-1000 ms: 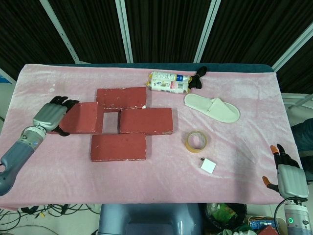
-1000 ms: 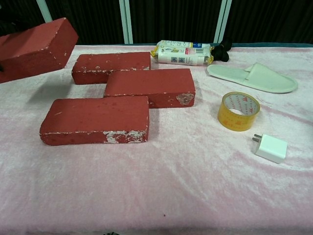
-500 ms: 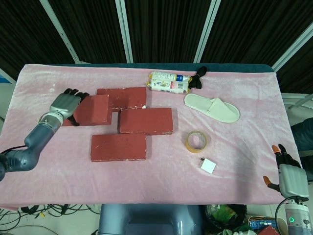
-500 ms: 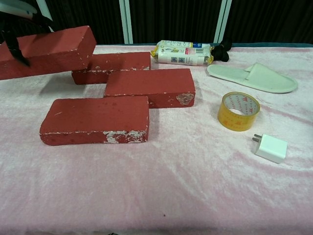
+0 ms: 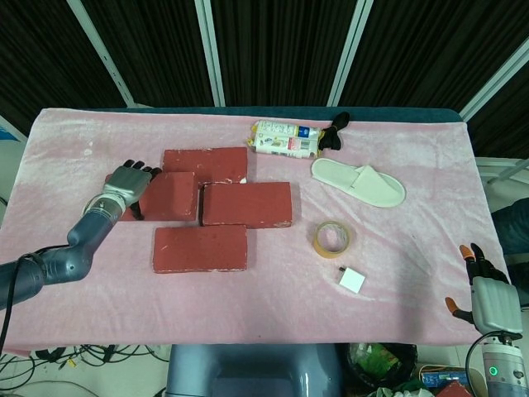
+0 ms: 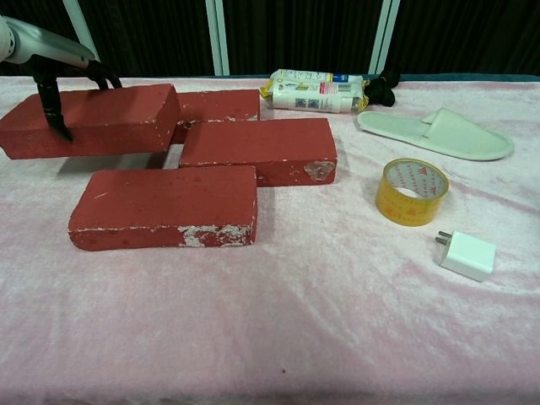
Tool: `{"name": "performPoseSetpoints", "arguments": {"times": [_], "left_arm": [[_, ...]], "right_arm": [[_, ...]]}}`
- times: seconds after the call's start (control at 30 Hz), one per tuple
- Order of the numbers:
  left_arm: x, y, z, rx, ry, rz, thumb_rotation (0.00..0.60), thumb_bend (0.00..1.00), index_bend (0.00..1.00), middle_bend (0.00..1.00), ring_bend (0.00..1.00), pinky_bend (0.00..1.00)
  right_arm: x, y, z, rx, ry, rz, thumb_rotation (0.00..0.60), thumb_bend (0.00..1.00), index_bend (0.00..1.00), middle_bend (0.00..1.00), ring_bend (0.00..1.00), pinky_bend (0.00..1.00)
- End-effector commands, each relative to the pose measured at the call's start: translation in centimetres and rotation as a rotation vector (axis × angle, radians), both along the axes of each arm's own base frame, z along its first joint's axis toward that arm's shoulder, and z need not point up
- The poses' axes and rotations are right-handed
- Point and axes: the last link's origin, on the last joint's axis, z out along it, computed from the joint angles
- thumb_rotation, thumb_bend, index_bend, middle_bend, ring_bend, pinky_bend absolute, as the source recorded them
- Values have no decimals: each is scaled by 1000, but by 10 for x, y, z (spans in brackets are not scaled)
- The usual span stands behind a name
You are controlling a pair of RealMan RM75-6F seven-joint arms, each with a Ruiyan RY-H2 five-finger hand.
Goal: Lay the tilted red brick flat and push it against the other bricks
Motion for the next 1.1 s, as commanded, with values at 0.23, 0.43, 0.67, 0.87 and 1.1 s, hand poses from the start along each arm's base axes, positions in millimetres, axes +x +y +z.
{"name": "performPoseSetpoints", "arguments": {"times": [0.23, 0.43, 0.67, 0.87, 1.1], "left_arm": [[6, 2, -13, -15, 47, 5, 600, 41, 146, 189, 0, 0], [4, 2, -18, -11, 78, 18, 600, 41, 146, 189, 0, 0], [2, 2, -21, -7, 98, 19, 600, 41, 146, 190, 0, 0], [3, 1, -24, -4, 100, 19, 600, 41, 146, 190, 0, 0], [4, -2, -28, -13, 101, 19, 600, 41, 146, 191, 0, 0]], "right_arm": [[0, -1, 0, -1, -2, -1, 600, 158, 75, 10, 153, 231], [0, -1, 1, -2, -3, 0, 600, 158, 76, 10, 153, 230], [0, -1, 0, 0, -2, 0, 600, 158, 75, 10, 153, 231], [0, -1, 0, -1, -2, -2, 600, 158, 76, 10, 153, 230], [0, -1, 0, -1, -1, -3, 600, 157, 75, 10, 153, 230]]}}
